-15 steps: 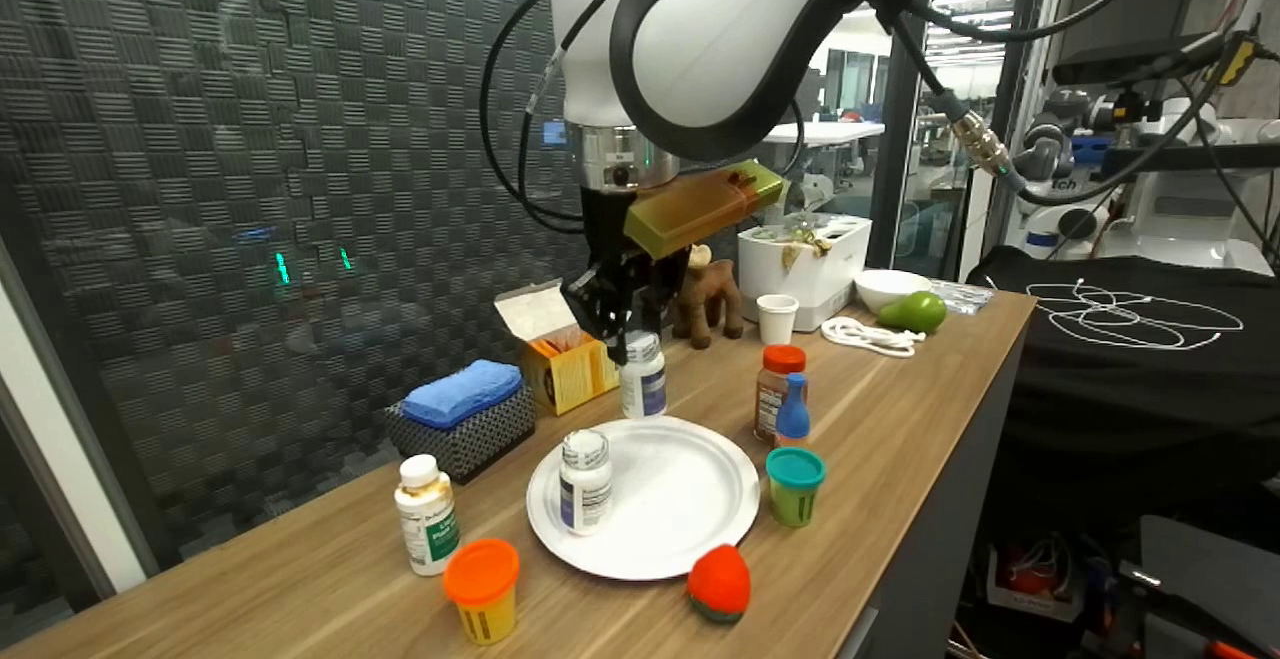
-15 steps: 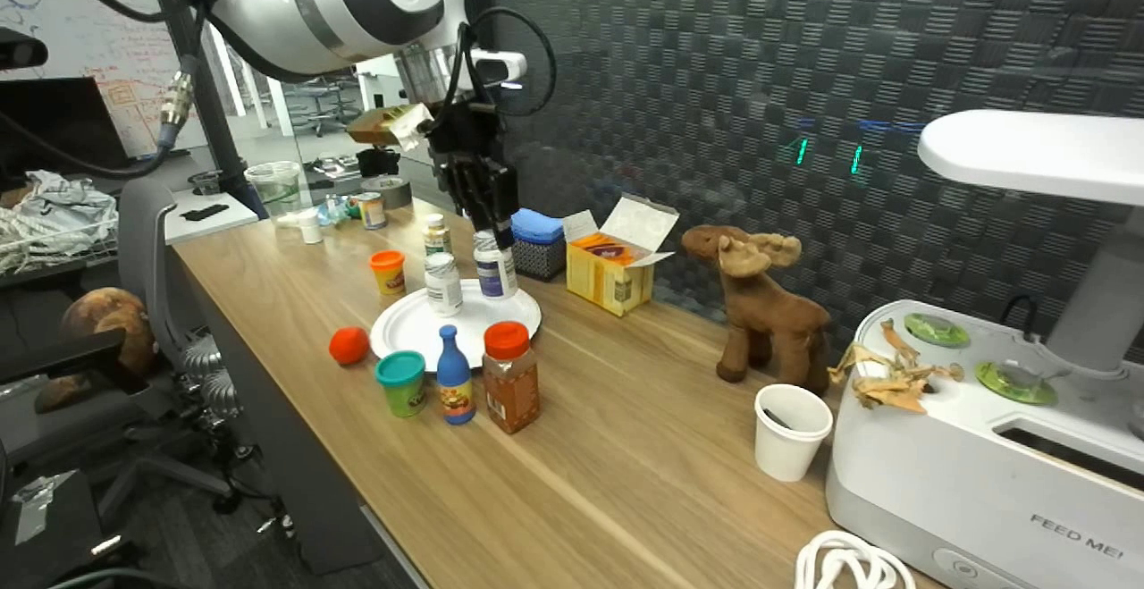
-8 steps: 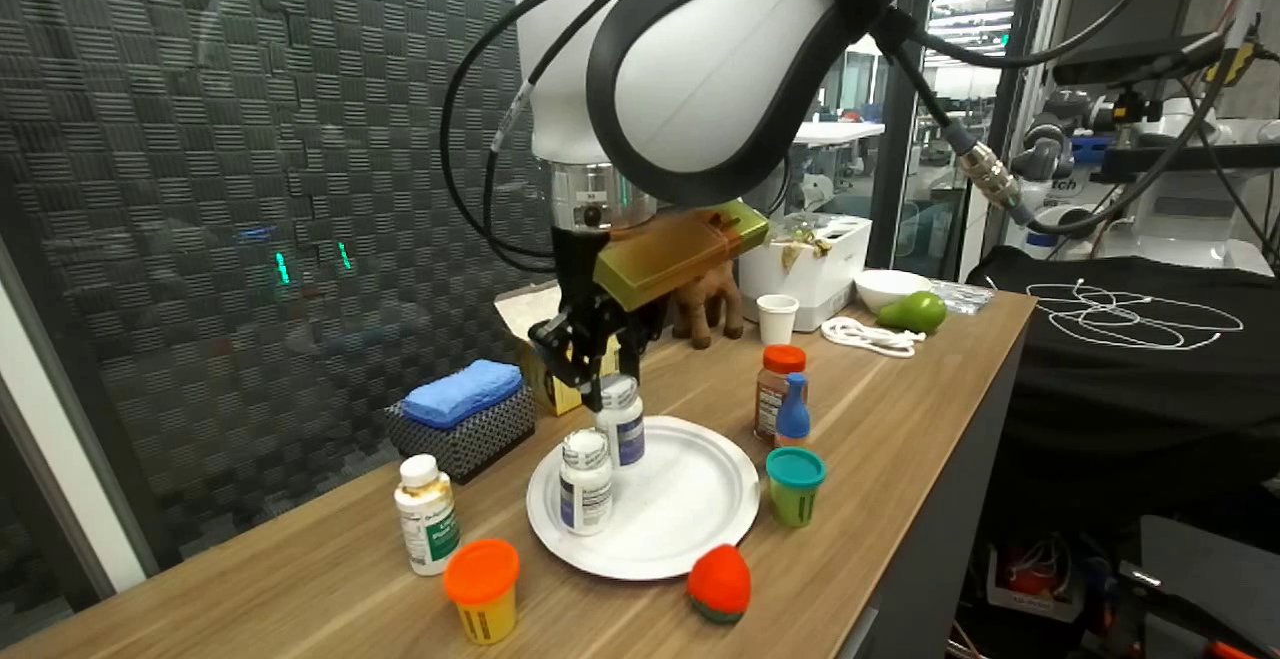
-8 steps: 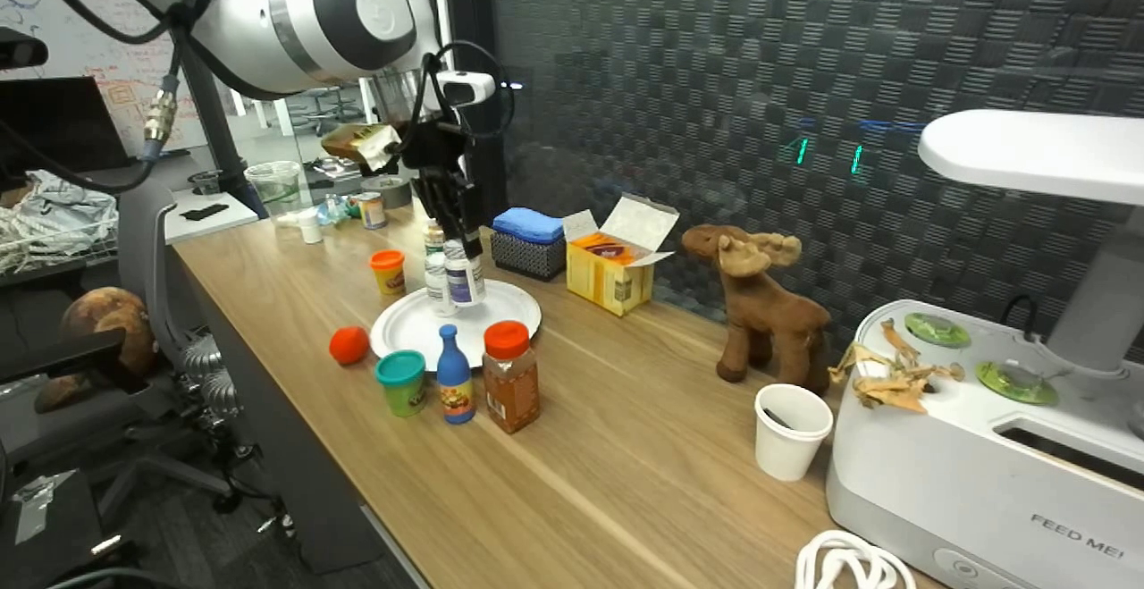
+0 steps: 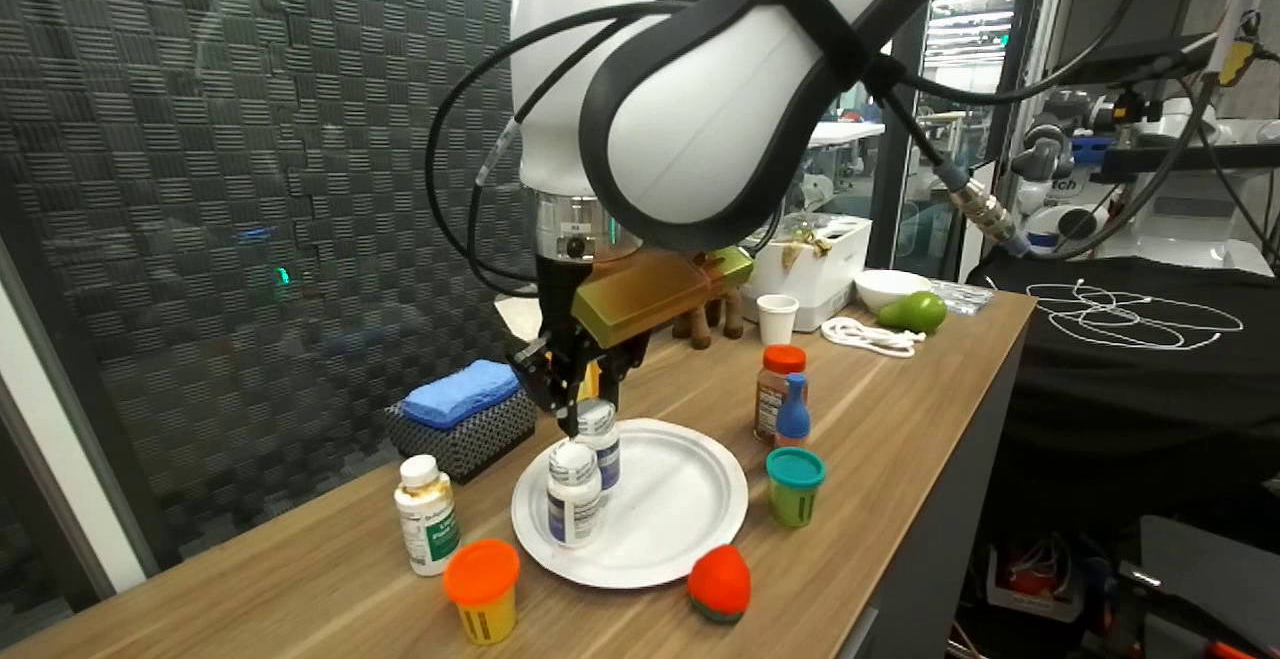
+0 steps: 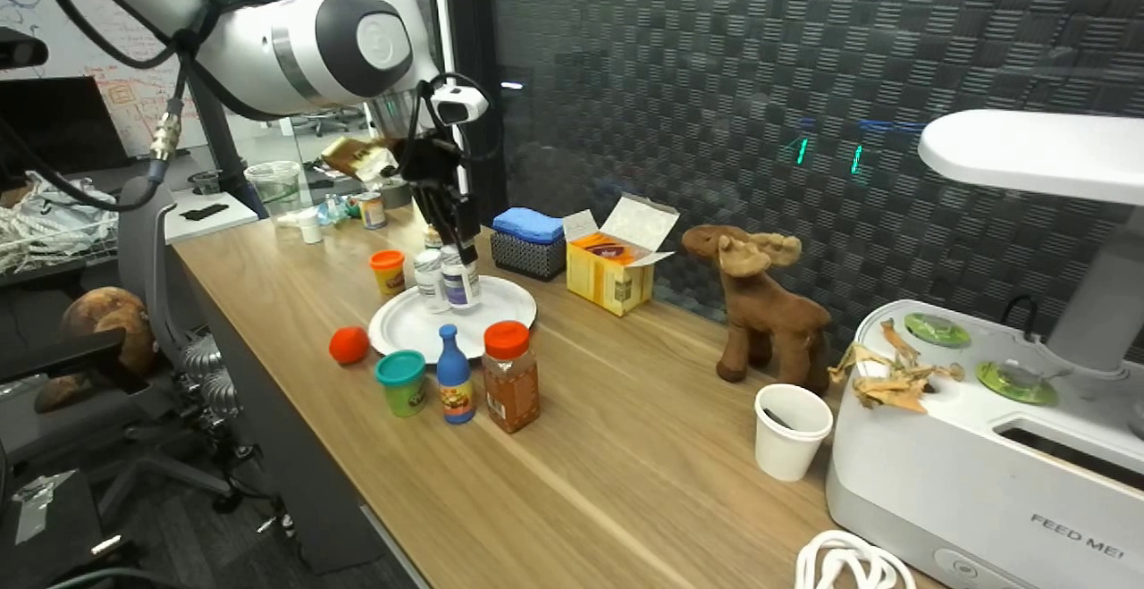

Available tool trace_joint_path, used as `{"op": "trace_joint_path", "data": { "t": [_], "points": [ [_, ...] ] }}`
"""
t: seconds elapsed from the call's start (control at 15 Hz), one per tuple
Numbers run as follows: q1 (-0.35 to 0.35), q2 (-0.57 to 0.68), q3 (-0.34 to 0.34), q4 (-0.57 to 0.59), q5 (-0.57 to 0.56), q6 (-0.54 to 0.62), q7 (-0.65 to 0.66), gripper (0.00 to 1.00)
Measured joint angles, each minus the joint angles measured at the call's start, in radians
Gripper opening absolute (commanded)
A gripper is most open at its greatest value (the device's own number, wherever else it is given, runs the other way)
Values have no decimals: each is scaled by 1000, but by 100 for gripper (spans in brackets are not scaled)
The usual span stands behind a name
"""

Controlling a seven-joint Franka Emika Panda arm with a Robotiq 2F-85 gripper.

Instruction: Put the bottles and the red object on the plate

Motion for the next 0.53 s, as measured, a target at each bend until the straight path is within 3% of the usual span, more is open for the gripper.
{"op": "trace_joint_path", "data": {
  "t": [0.53],
  "points": [
    [3, 32, -19, -9, 0, 87, 36, 20]
  ]
}}
